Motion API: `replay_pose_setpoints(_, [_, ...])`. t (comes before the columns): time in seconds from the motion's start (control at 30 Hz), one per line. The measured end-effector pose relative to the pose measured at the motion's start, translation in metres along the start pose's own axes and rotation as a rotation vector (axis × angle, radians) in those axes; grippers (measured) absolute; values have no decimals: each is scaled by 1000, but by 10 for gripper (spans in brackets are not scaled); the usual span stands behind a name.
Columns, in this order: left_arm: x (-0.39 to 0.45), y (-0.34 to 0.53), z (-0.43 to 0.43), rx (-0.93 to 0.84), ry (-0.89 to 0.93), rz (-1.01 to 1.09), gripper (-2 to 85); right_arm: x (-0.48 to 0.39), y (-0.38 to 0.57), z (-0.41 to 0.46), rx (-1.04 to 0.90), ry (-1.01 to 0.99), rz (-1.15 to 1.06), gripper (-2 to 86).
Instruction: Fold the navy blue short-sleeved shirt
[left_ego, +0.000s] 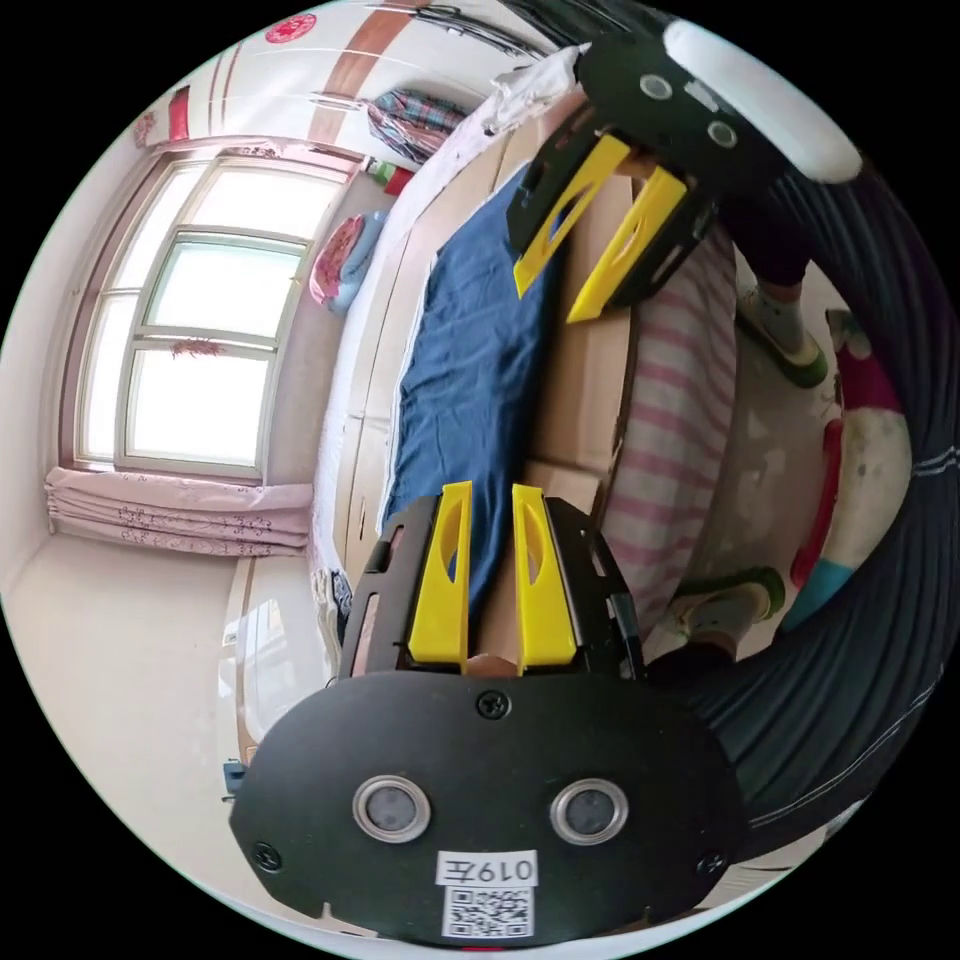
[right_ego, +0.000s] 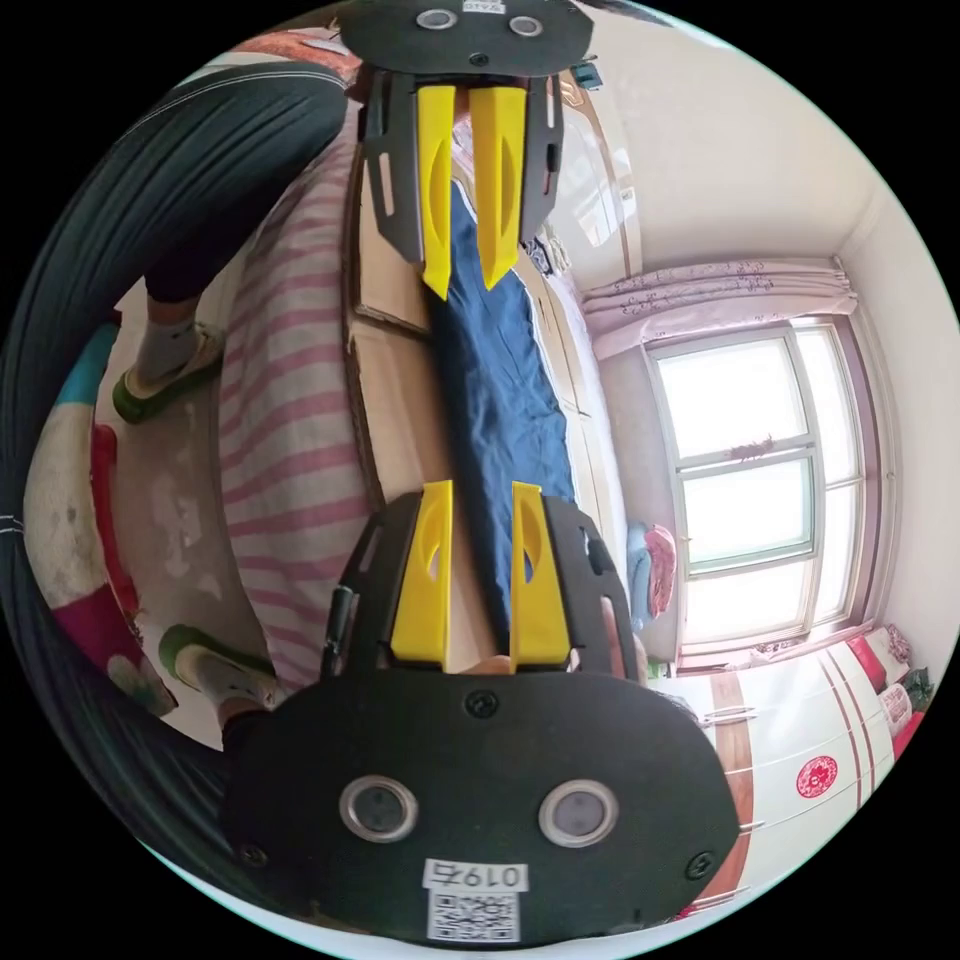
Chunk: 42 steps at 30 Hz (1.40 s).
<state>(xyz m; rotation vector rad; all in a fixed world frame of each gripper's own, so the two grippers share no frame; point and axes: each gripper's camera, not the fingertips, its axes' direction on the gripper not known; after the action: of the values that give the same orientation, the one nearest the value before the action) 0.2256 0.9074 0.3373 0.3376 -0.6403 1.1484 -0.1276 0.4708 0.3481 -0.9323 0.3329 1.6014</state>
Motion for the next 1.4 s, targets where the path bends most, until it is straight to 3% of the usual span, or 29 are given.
replay_pose_setpoints(0.2, [25,-62,17,36,20,74,67,13,0,4,-49,-33,25,85])
replay_pose_setpoints(0.57, [43,-83,24,16,43,77,15,1,-27,-8,-60,-53,-6,0])
replay_pose_setpoints(0.73, [44,-86,22,19,77,67,11,-12,-40,-17,-64,-65,-37,2])
replay_pose_setpoints(0.87, [50,-89,11,9,61,70,14,-28,-46,-38,-55,-17,-58,53])
replay_pose_setpoints(1.0, [48,-92,-22,121,98,-3,26,-31,-40,-54,-77,-16,-26,72])
replay_pose_setpoints(1.2, [79,-132,-21,133,-4,85,42,-45,-58,-60,-115,-7,3,61])
replay_pose_setpoints(1.4, [80,-152,-15,142,77,56,36,-67,-84,-71,-110,-36,5,18])
